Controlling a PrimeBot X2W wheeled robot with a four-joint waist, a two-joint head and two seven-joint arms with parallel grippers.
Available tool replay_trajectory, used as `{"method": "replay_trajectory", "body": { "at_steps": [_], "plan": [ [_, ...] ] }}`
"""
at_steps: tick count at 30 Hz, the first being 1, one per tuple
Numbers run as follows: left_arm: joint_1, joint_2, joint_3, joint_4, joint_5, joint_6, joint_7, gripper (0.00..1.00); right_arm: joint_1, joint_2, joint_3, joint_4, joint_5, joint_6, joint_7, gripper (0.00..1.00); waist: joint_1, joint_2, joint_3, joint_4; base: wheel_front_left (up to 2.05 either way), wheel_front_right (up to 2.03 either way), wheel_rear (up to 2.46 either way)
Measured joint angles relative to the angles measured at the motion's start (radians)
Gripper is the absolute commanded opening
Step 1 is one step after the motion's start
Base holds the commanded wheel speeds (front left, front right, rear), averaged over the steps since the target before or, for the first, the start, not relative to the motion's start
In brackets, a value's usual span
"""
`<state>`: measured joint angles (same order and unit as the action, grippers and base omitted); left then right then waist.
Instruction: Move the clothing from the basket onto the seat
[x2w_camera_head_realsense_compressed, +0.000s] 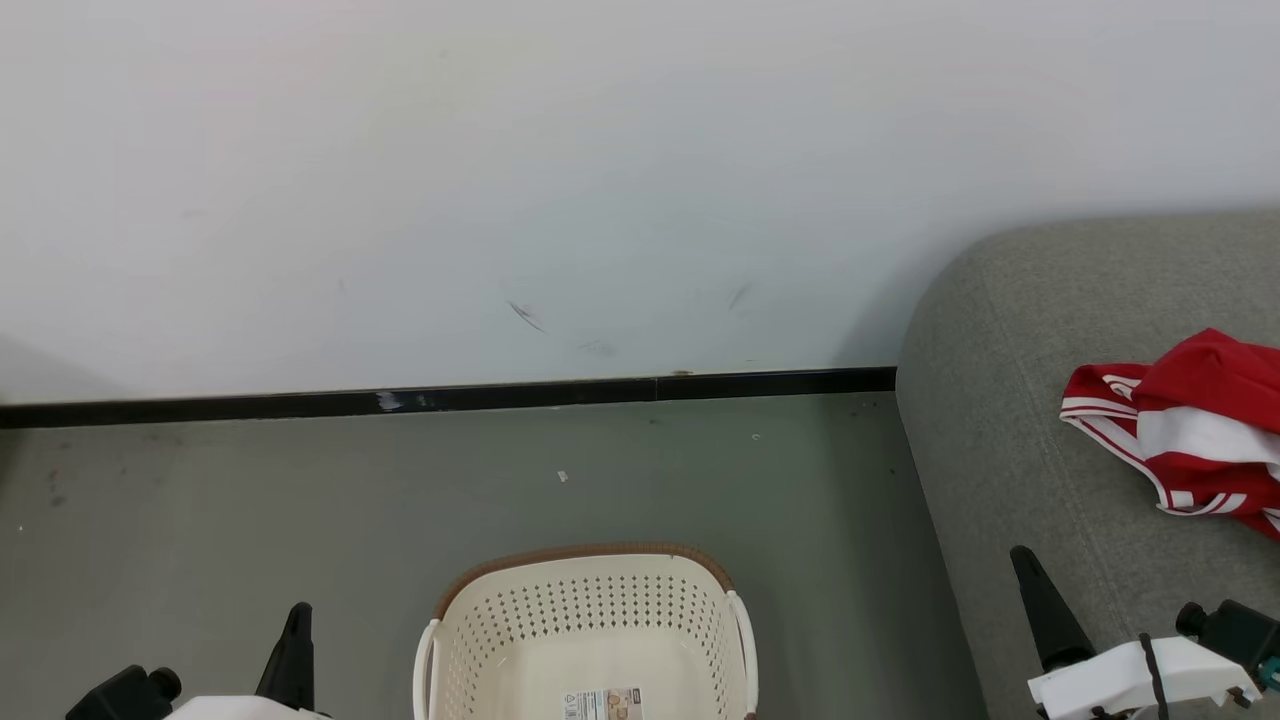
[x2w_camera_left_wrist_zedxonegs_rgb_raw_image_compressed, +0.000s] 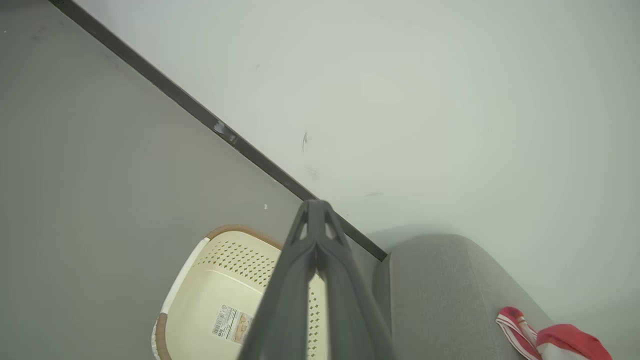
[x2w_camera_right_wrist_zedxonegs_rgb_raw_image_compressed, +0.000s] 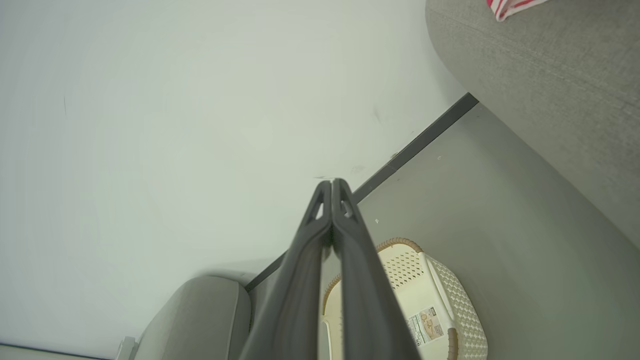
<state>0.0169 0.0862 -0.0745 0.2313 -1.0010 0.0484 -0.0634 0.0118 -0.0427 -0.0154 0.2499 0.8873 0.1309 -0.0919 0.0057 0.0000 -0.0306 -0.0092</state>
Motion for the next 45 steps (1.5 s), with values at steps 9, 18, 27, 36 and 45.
{"method": "replay_trajectory", "body": {
  "at_steps": [9, 18, 27, 36, 45],
  "plan": [
    [-0.012, -0.012, 0.028, 0.0, -0.103, -0.019, 0.028, 0.0, -0.007, -0.001, -0.012, 0.009, 0.131, 0.0, 0.032, 0.0, -0.0036, 0.0, 0.007, 0.002, 0.0, 0.0, 0.0],
    [-0.03, -0.02, 0.058, 0.0, -0.221, -0.049, 0.064, 0.0, -0.024, -0.002, -0.033, 0.012, 0.276, 0.0, 0.068, 0.0, -0.0048, 0.0, 0.014, 0.003, 0.0, 0.0, 0.0],
    [-0.035, -0.027, 0.085, 0.0, -0.327, -0.07, 0.091, 0.0, -0.043, -0.005, -0.044, 0.016, 0.405, 0.0, 0.097, 0.0, -0.0051, 0.0, 0.019, 0.005, 0.0, 0.0, 0.0],
    [-0.052, -0.036, 0.111, 0.0, -0.418, -0.089, 0.124, 0.0, -0.059, -0.008, -0.062, 0.019, 0.52, 0.0, 0.12, 0.0, -0.0051, 0.0, 0.023, 0.006, 0.0, 0.0, 0.0],
    [-0.062, -0.046, 0.137, 0.0, -0.525, -0.114, 0.152, 0.0, -0.068, -0.012, -0.073, 0.021, 0.649, 0.0, 0.153, 0.0, -0.0052, 0.0, 0.027, 0.008, 0.0, 0.0, 0.0]
  ]
}}
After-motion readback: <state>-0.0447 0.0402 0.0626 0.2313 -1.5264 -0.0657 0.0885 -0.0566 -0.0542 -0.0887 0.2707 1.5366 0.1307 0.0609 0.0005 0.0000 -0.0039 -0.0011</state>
